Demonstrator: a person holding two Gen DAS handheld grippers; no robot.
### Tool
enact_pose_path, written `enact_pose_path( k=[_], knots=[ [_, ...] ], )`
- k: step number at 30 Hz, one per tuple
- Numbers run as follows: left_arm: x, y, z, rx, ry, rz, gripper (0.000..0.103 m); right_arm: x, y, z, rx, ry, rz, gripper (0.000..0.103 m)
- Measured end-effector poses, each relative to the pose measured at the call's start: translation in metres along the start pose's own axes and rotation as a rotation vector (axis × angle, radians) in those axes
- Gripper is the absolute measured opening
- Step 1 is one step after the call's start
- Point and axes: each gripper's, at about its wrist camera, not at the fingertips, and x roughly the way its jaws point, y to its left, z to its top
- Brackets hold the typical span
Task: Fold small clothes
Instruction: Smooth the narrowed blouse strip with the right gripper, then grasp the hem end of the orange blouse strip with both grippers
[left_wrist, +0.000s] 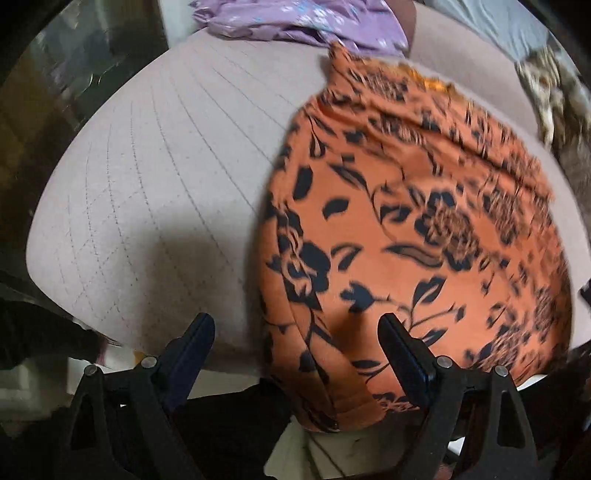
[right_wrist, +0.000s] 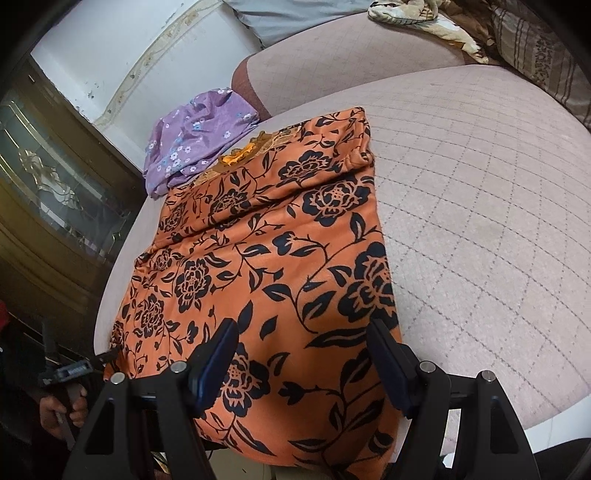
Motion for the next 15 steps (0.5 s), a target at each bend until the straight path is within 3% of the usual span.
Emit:
enact_pose_path(
  k=[1,2,3,5,6,8,11,14,15],
  knots=[
    [0.002,-0.001,-0.003,0.005,0.003,0.007,0.090,-0.001,-0.001,0.000,0.001,0.003,-0.002,0.075],
    [0.002,0.001,-0.005,0.000,0.002,-0.001,0.081,-0.002,-0.002,-0.001,0.003,0.008,-0.008,0.075],
    [0.002,0.004,-0.007,-0.012,0.003,-0.024,0.060,-0.002,-0.003,-0.002,0.004,0.014,-0.013,0.075],
    [0.006,0.012,-0.007,-0.039,0.039,-0.069,0.033,-0.002,-0.005,-0.006,0.009,0.041,-0.028,0.075],
    [0.007,0.016,-0.007,-0.050,0.043,-0.079,0.027,-0.001,-0.007,-0.008,0.013,0.058,-0.034,0.075],
    [0.006,0.021,-0.007,-0.061,0.033,-0.101,0.022,0.000,-0.011,-0.012,0.024,0.086,-0.045,0.075],
    [0.005,0.025,-0.008,-0.064,0.036,-0.122,0.023,-0.001,-0.020,-0.019,0.047,0.113,-0.064,0.075],
    [0.007,0.026,-0.005,-0.070,0.045,-0.153,0.040,0.000,-0.030,-0.024,0.068,0.139,-0.100,0.075],
    [0.009,0.025,0.002,-0.069,0.042,-0.154,0.041,0.001,-0.033,-0.026,0.075,0.148,-0.112,0.075]
  ],
)
